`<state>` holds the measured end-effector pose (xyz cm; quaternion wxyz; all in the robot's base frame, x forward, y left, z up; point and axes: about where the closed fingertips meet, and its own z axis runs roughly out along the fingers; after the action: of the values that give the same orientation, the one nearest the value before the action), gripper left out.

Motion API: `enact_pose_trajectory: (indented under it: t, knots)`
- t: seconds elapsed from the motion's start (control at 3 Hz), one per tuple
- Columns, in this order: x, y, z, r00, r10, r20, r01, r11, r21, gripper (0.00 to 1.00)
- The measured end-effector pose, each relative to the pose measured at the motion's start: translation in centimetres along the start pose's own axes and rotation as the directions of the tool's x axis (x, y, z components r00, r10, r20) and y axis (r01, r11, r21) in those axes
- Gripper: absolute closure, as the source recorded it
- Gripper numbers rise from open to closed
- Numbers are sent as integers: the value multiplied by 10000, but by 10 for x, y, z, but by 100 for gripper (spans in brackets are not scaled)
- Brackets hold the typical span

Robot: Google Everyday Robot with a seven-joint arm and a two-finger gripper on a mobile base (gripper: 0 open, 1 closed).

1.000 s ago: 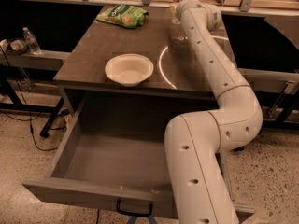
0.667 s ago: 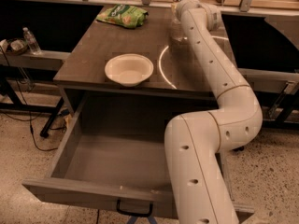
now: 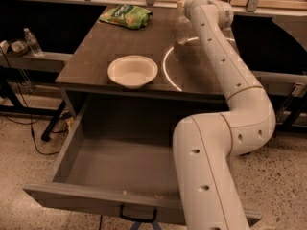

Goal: Place water bottle into top drawer

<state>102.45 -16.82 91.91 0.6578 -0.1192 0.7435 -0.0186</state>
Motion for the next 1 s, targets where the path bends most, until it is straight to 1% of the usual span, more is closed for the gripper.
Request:
enact_pose_trajectory:
  t: [0.33, 0.67, 1.0]
  knots:
    - [-21, -15, -25, 9998, -191, -79, 188, 9988, -452, 100]
    - [-35, -34, -61, 9986, -372, -385, 328, 9933, -1108, 100]
    - [-38, -64, -109, 9951, -370, -920, 203, 9841, -1767, 100]
